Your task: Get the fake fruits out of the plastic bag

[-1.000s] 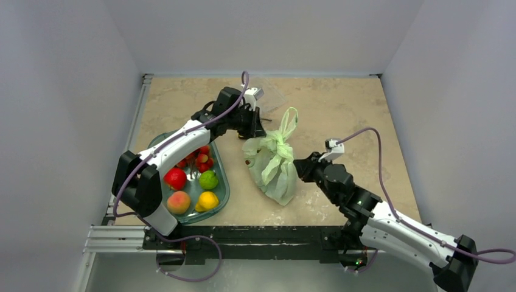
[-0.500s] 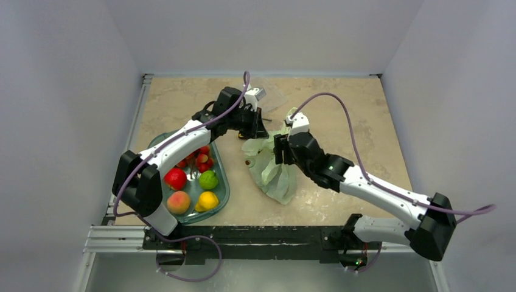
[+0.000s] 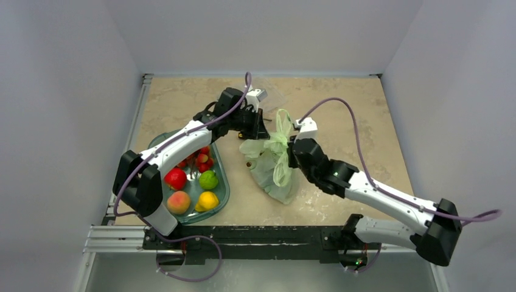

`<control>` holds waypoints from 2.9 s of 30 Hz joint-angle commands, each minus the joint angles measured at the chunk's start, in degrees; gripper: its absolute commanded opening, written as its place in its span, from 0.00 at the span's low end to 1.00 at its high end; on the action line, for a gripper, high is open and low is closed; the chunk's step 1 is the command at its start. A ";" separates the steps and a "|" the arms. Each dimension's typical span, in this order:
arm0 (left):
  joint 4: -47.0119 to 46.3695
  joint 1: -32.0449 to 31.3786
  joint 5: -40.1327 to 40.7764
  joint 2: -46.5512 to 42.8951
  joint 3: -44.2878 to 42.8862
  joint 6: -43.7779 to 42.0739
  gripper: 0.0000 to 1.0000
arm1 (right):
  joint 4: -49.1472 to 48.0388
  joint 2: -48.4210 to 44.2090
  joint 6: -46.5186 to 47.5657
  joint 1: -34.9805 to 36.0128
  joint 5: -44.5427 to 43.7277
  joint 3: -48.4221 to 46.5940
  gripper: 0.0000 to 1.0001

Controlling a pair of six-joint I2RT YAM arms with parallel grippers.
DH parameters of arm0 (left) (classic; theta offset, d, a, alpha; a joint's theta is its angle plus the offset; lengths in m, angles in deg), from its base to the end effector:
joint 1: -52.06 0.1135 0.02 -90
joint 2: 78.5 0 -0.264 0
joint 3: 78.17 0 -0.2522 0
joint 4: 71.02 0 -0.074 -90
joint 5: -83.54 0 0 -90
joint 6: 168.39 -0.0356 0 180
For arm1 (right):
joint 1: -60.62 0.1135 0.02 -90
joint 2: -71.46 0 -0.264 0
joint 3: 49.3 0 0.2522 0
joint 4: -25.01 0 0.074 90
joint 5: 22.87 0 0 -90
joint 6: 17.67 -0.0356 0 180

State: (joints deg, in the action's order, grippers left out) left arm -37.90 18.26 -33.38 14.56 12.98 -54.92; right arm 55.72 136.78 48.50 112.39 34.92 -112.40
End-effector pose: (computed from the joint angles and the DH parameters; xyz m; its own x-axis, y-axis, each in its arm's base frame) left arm 0.2982 -0.2191 0.2945 -0.7789 0.0941 -0.6200 0.5287 0.6303 -0.5685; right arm 0.1691 0.1840 0.2870 -0.4644 -0.0371 -0.8849 -0.2188 0.9730 0.0741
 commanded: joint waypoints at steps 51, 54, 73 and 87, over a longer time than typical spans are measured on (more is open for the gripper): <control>-2.35 -4.87 -9.39 -1.01 -0.44 -8.26 0.05 | -17.08 -22.87 6.87 0.18 12.51 16.35 0.04; -2.56 -4.87 -8.55 -1.88 -0.15 -8.77 0.00 | -12.96 -21.28 7.18 0.17 10.79 13.98 0.19; -3.46 -4.91 -8.00 -4.20 0.48 -8.38 0.00 | -6.88 -9.19 10.13 0.18 10.36 2.80 0.42; -2.78 -2.03 3.88 -8.06 2.53 -5.61 0.00 | -5.91 -34.07 -10.65 0.18 -8.05 18.45 0.00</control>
State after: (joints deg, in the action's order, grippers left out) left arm -39.28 12.93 -35.59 10.10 14.22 -61.79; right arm 48.31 113.04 47.47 112.80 38.25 -99.18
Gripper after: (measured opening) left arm 0.021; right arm 0.016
